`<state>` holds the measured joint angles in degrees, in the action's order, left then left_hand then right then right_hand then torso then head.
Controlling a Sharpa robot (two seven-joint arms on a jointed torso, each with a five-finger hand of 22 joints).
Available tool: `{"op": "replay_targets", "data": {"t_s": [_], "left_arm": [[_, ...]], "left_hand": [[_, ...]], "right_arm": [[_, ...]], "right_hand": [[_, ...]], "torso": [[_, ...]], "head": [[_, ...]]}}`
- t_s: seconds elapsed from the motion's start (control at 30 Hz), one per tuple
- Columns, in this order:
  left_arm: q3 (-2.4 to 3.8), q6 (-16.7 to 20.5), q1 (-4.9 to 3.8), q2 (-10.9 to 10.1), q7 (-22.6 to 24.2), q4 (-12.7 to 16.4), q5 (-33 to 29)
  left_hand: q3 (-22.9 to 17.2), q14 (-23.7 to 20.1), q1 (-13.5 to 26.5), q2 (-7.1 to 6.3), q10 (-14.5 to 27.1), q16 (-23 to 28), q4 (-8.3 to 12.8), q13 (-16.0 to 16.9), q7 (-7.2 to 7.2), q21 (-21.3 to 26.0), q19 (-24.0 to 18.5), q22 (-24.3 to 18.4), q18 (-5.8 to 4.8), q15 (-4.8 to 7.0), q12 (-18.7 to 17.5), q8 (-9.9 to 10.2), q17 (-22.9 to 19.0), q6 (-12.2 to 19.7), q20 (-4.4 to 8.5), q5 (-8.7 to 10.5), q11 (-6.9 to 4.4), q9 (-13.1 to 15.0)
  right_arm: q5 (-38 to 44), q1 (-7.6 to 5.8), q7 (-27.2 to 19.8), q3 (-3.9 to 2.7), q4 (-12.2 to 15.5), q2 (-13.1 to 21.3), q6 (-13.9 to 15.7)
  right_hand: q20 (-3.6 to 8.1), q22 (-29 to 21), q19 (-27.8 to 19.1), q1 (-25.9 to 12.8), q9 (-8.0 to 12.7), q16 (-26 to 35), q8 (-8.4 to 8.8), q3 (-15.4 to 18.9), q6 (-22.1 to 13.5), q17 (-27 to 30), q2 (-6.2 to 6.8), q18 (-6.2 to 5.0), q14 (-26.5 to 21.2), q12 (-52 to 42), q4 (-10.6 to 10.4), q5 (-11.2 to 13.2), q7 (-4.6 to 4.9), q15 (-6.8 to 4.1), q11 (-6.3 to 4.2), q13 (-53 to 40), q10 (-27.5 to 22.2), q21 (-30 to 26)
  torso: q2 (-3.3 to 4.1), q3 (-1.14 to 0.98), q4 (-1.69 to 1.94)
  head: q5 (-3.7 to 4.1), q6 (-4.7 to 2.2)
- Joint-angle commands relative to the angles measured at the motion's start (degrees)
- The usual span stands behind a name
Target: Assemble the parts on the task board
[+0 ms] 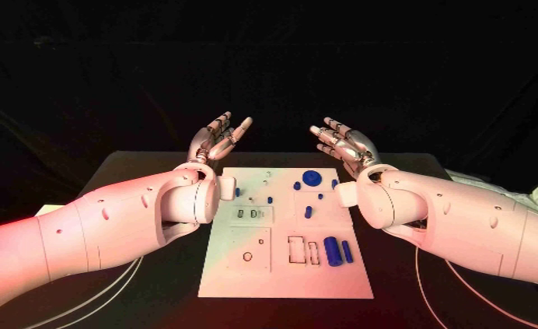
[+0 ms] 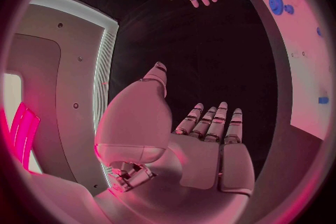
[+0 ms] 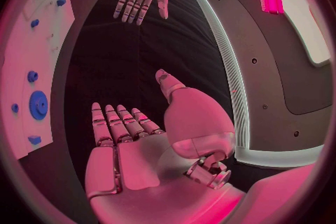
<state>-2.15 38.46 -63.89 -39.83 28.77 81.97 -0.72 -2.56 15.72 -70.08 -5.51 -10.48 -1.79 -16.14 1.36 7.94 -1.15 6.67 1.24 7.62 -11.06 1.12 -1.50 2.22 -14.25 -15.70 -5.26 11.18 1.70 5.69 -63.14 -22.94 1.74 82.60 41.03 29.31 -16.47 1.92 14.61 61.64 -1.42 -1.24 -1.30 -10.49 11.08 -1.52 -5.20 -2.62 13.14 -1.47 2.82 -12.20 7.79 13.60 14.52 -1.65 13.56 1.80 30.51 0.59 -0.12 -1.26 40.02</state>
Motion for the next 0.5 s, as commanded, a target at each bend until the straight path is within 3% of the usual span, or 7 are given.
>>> {"op": "replay_targets", "data": {"t_s": [0.03, 0.13, 0.2, 0.27, 0.37, 0.4, 0.5], "left_arm": [[0.04, -2.34, -0.08, 0.09, 0.78, 0.04, 0.15], [0.04, -2.34, -0.08, 0.09, 0.78, 0.04, 0.15], [0.04, -2.34, -0.08, 0.09, 0.78, 0.04, 0.15], [0.04, -2.34, -0.08, 0.09, 0.78, 0.04, 0.15], [0.04, -2.34, -0.08, 0.09, 0.78, 0.04, 0.15], [0.06, -5.00, -0.03, -2.46, 3.54, 0.72, -1.71], [0.07, -5.91, -0.07, -3.43, 3.96, 1.90, -2.50]], "left_hand": [[-0.29, 1.31, -2.70, 0.13, -0.57, -0.49, -0.71, 0.16, 6.08, -0.37, 0.44, 0.19, 1.44, -0.50, 0.38, -0.38, 0.20, -1.23, -1.01, -0.38, 0.99, 0.17], [-0.55, 2.88, -3.06, 0.89, -1.68, -0.75, -0.64, 0.26, 6.34, -0.75, 1.50, 0.42, 1.50, -0.65, 0.51, -0.49, 0.41, -2.15, -1.06, -0.31, 1.26, 0.26], [-0.76, 7.14, -3.62, 2.05, -4.64, -1.59, -0.46, 0.52, 6.87, -1.92, 4.84, 1.06, 1.20, -1.02, 0.87, -0.84, 0.95, -4.66, -1.08, -0.27, 1.87, 0.48], [-0.81, 11.11, -4.06, 2.68, -7.40, -2.48, -0.27, 0.77, 7.24, -2.82, 7.38, 1.51, 0.92, -1.26, 1.29, -1.22, 1.44, -6.92, -1.01, -0.20, 2.34, 0.70], [-0.57, 24.36, -4.99, 3.83, -17.37, -5.72, 0.18, 1.59, 7.98, -6.89, 18.84, 3.46, 0.34, -1.91, 3.02, -2.82, 3.02, -15.10, -1.03, -0.11, 3.39, 1.50], [-0.18, 28.08, -5.06, 4.26, -21.43, -6.59, 0.19, 1.74, 7.85, -9.59, 26.67, 4.67, 0.66, -1.55, 3.47, -3.27, 3.28, -18.18, -1.00, -0.13, 3.19, 1.67], [0.65, 34.13, -5.11, 4.89, -31.16, -8.21, 0.33, 2.21, 6.96, -12.52, 34.60, 5.57, 2.24, 0.12, 4.70, -4.07, 3.65, -24.19, -0.82, -0.13, 2.01, 1.96]], "right_arm": [[6.67, -0.54, 5.10, 0.23, -1.32, -0.69, -13.22], [8.27, -0.97, 6.51, 0.47, -2.40, -1.24, -16.77], [9.13, -1.21, 7.27, 0.60, -2.98, -1.53, -18.66], [9.51, -1.31, 7.60, 0.66, -3.23, -1.66, -19.50], [9.89, -1.41, 7.93, 0.72, -3.48, -1.79, -20.33], [22.13, -2.02, 4.18, 0.65, -5.42, -0.53, -5.97], [25.47, -2.36, 4.58, 0.60, -5.09, 0.04, -5.18]], "right_hand": [[-0.29, 0.73, 6.18, 5.40, -0.45, -0.85, -0.56, -0.22, 4.55, -0.49, -0.47, -2.06, 5.62, -0.73, 3.08, -0.21, 8.75, 0.01, 0.07, -0.47, 5.71, 1.29], [-0.21, 1.55, 13.31, 7.82, -1.04, -1.98, -1.41, -0.30, 10.44, -1.15, -0.35, -3.83, 13.86, -1.77, 4.78, -0.07, 8.27, -0.47, -0.27, -1.07, 13.21, 3.00], [-0.12, 2.59, 22.32, 9.59, -2.16, -4.34, -3.47, -0.70, 20.77, -2.11, -0.09, -5.77, 26.54, -4.34, 6.13, -0.46, 6.89, -1.33, -1.02, -2.17, 26.59, 5.55], [-0.16, 2.79, 25.57, 10.28, -2.53, -5.10, -4.28, -1.04, 25.89, -2.29, 0.09, -6.59, 32.27, -5.24, 6.75, -0.44, 5.99, -1.98, -1.70, -2.37, 32.69, 6.43], [-0.15, 2.63, 29.00, 11.22, -2.70, -5.47, -4.93, -2.27, 34.35, -2.15, 0.39, -7.76, 38.34, -5.26, 7.88, -0.42, 5.23, -3.36, -3.04, -1.98, 38.36, 7.32], [-0.03, 2.45, 29.90, 11.43, -2.58, -5.31, -4.80, -2.95, 36.74, -2.10, 0.59, -7.90, 39.87, -4.88, 8.34, -0.40, 5.22, -3.71, -3.37, -1.89, 39.78, 7.43], [0.26, 2.17, 31.40, 11.65, -2.42, -4.82, -4.37, -4.77, 40.12, -2.09, 0.89, -7.97, 42.20, -4.03, 9.25, -0.21, 5.02, -4.31, -3.69, -1.87, 42.02, 7.59]], "torso": [[-0.02, 0.02, 0.00], [-0.02, 0.02, 0.00], [-0.02, 0.02, 0.00], [-0.02, 0.02, 0.00], [-0.02, 0.02, 0.00], [0.67, -0.13, 0.26], [1.43, -0.05, 0.53]], "head": [[-0.01, 0.05], [-0.01, 0.05], [-0.01, 0.05], [-0.01, 0.05], [-0.01, 0.05], [0.61, -0.52], [0.96, -0.94]]}}
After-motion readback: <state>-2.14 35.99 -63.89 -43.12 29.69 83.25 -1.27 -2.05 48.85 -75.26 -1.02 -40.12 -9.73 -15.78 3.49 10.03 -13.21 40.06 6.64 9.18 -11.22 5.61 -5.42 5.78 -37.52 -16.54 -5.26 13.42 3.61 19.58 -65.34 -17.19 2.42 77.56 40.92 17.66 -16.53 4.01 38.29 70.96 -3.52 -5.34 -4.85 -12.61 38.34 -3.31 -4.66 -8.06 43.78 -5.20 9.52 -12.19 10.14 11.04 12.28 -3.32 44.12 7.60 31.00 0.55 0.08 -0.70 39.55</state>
